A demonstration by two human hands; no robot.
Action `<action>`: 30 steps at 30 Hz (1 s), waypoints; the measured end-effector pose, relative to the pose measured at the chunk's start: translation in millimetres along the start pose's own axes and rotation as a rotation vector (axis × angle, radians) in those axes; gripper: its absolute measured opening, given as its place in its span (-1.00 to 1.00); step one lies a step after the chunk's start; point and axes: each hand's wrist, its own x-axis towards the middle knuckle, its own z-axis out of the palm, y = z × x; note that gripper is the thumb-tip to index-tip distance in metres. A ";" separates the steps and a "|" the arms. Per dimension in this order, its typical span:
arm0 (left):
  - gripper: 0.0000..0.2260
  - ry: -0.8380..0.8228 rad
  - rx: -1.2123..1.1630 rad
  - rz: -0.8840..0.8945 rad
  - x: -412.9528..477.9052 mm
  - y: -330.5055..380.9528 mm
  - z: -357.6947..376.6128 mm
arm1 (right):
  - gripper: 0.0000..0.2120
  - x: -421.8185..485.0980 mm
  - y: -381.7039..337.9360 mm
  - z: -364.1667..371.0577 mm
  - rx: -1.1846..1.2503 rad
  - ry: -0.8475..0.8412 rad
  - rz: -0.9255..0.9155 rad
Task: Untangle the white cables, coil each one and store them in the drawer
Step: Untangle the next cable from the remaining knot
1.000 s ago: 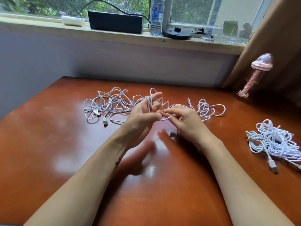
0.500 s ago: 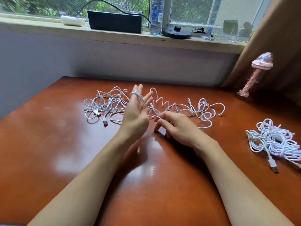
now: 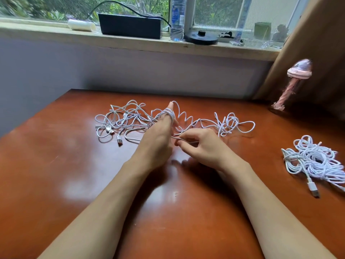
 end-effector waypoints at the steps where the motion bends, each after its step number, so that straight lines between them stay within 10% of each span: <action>1: -0.48 -0.027 0.026 0.001 -0.5 -0.9 -1.0 | -0.87 0.6 0.3 -2.3 -0.032 0.033 -0.023; 4: -0.92 -0.047 0.054 0.046 -3.5 3.7 -3.6 | -0.93 1.5 -1.0 -10.8 -0.133 0.124 -0.095; 14: -0.74 -0.076 0.032 -0.131 -1.3 9.4 -8.4 | -0.66 2.1 3.8 -33.7 -0.201 0.226 -0.088; 30: -0.70 -0.232 -1.290 -0.395 2.4 33.9 -13.4 | -0.82 4.0 13.3 -15.4 0.069 0.167 0.015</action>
